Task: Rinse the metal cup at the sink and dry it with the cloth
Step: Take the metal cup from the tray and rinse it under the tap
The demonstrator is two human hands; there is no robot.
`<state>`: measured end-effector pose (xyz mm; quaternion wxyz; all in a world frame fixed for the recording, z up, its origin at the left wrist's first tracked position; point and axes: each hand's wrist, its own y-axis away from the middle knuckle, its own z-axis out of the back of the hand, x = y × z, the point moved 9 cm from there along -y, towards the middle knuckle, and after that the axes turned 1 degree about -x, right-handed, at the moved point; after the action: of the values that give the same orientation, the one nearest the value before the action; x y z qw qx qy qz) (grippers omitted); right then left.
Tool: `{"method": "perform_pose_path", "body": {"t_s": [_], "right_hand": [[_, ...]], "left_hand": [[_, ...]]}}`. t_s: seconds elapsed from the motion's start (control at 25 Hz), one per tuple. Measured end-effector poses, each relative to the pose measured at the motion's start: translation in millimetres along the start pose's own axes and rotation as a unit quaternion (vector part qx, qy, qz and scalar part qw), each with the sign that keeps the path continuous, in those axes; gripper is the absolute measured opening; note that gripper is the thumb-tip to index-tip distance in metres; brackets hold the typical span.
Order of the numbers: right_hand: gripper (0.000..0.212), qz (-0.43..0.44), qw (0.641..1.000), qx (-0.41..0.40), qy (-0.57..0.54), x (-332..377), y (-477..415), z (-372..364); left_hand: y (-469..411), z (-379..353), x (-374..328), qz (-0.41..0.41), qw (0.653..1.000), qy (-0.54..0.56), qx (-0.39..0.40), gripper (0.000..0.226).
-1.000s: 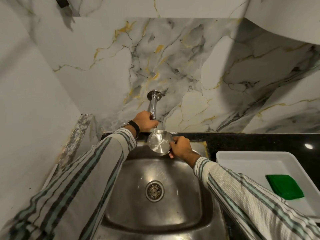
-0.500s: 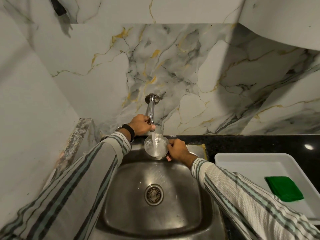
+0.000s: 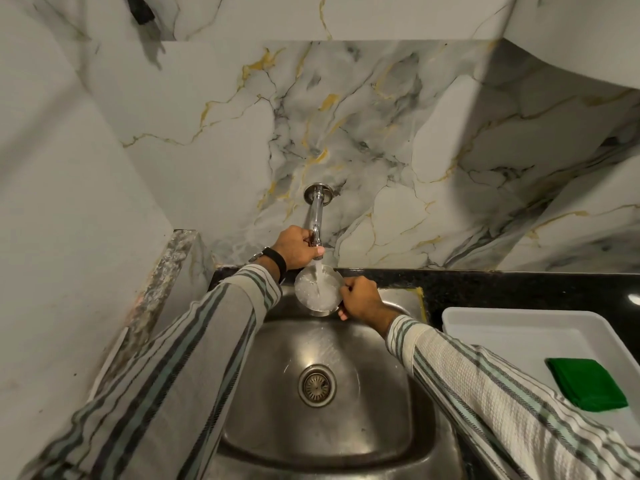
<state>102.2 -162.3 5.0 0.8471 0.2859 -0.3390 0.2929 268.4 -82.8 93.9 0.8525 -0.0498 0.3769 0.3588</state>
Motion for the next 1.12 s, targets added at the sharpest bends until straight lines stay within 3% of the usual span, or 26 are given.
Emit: {"method": "perform_pose_path", "body": {"t_s": [0.2,0.4,0.88,1.04,1.12], "right_hand": [[0.032,-0.016,1.000,0.015,0.014,-9.5,2.9,7.8],[0.033,-0.025,1.000,0.001,0.018,-13.5,2.6,20.3],[0.032,-0.025,0.999,-0.011,0.025,-14.6,11.1,22.3],[0.035,-0.020,1.000,0.001,0.023,-17.3,14.1,15.2],[0.035,-0.018,1.000,0.004,0.019,-17.8,15.5,12.4]], "left_hand": [[1.4,1.5,-1.0,0.004,1.000,-0.005,0.002,0.018],[1.7,1.6,-2.4,0.007,1.000,-0.007,0.002,0.027],[9.0,0.1,-4.7,0.018,1.000,-0.008,-0.014,0.016],[13.0,3.7,-15.9,0.014,0.998,-0.048,-0.035,0.032],[13.2,3.4,-25.1,-0.001,0.996,-0.079,-0.042,0.062]]}}
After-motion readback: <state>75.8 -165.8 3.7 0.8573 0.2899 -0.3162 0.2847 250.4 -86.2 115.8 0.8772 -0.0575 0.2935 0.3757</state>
